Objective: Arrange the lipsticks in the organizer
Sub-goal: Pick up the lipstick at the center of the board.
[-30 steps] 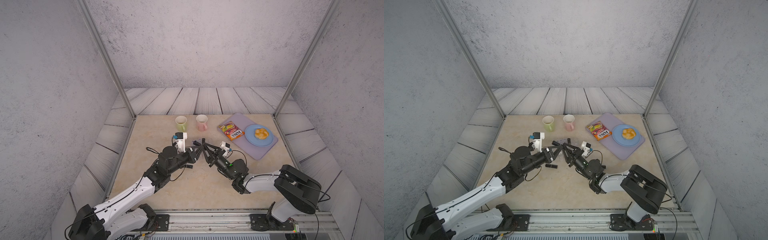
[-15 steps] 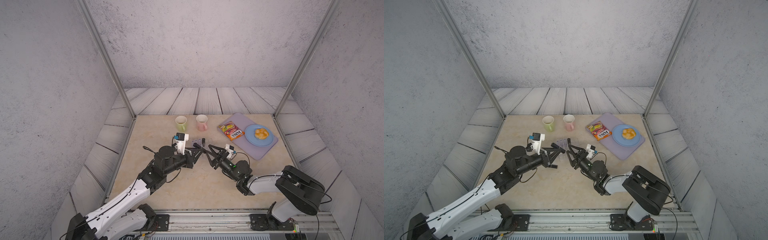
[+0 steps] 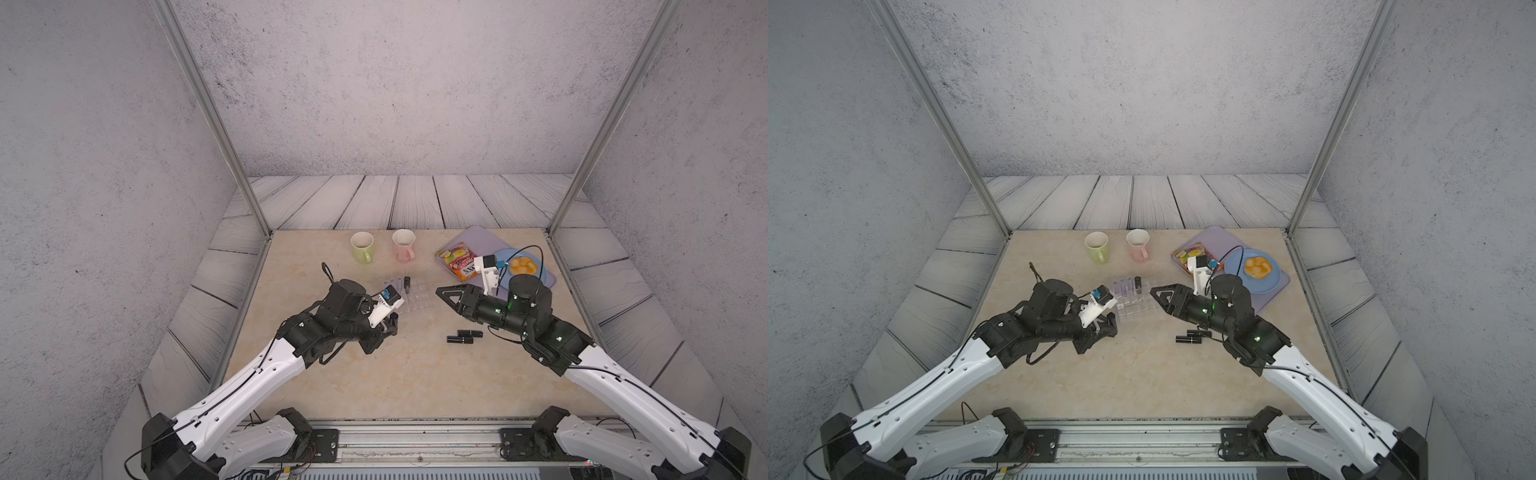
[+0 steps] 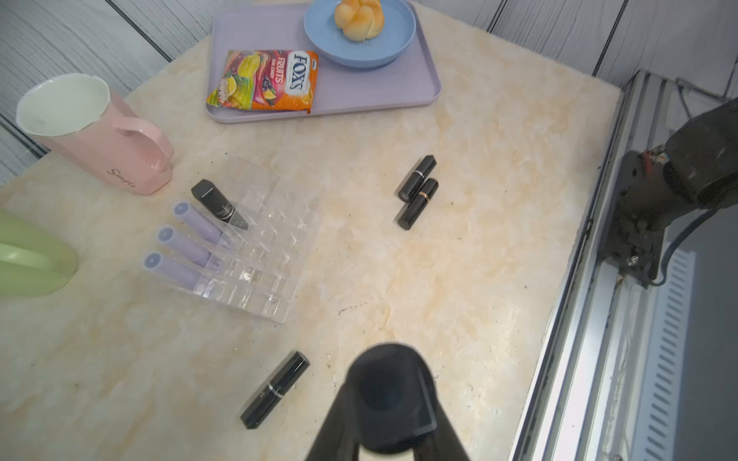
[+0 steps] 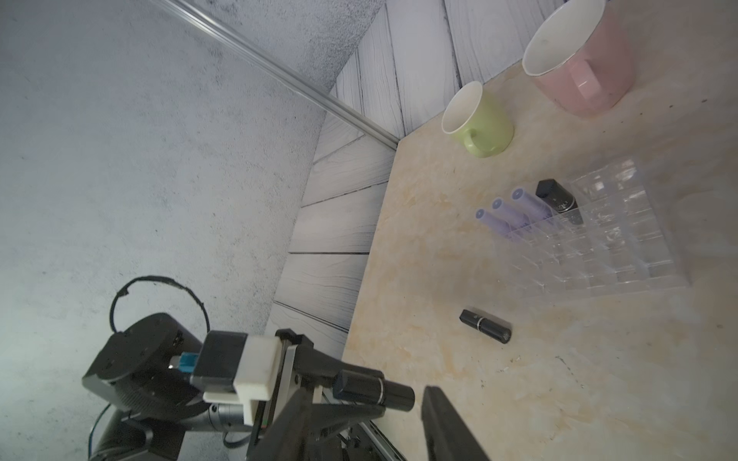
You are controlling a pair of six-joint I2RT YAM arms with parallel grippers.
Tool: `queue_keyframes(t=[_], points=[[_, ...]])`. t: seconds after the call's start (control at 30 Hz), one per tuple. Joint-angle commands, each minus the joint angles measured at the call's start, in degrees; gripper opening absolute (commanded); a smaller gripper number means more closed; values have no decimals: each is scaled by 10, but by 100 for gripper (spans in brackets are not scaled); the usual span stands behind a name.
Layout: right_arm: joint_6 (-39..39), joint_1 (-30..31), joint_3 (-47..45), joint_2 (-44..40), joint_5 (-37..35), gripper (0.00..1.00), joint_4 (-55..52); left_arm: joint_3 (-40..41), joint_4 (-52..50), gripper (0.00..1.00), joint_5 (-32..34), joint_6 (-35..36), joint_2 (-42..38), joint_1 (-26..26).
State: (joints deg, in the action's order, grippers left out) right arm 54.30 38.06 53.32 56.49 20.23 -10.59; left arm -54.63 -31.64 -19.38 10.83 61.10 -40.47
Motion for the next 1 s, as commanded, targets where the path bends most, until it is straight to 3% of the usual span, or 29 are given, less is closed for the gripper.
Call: queue_keyframes(t=[0.0,0.13,0.47,0.7,0.97], points=[[-136,22,51,43,27,49,-224,-23,-22,0,-9,49,15,2],[-155,68,95,76,14,51,-234,-24,-4,0,-35,31,14,0],[-123,109,103,118,7,54,-140,-23,58,0,-83,-30,34,-13],[-120,124,108,133,-49,54,-116,-31,76,0,-116,-58,50,-20],[-129,160,121,153,-153,45,-143,-40,75,0,-138,-81,62,-22]])
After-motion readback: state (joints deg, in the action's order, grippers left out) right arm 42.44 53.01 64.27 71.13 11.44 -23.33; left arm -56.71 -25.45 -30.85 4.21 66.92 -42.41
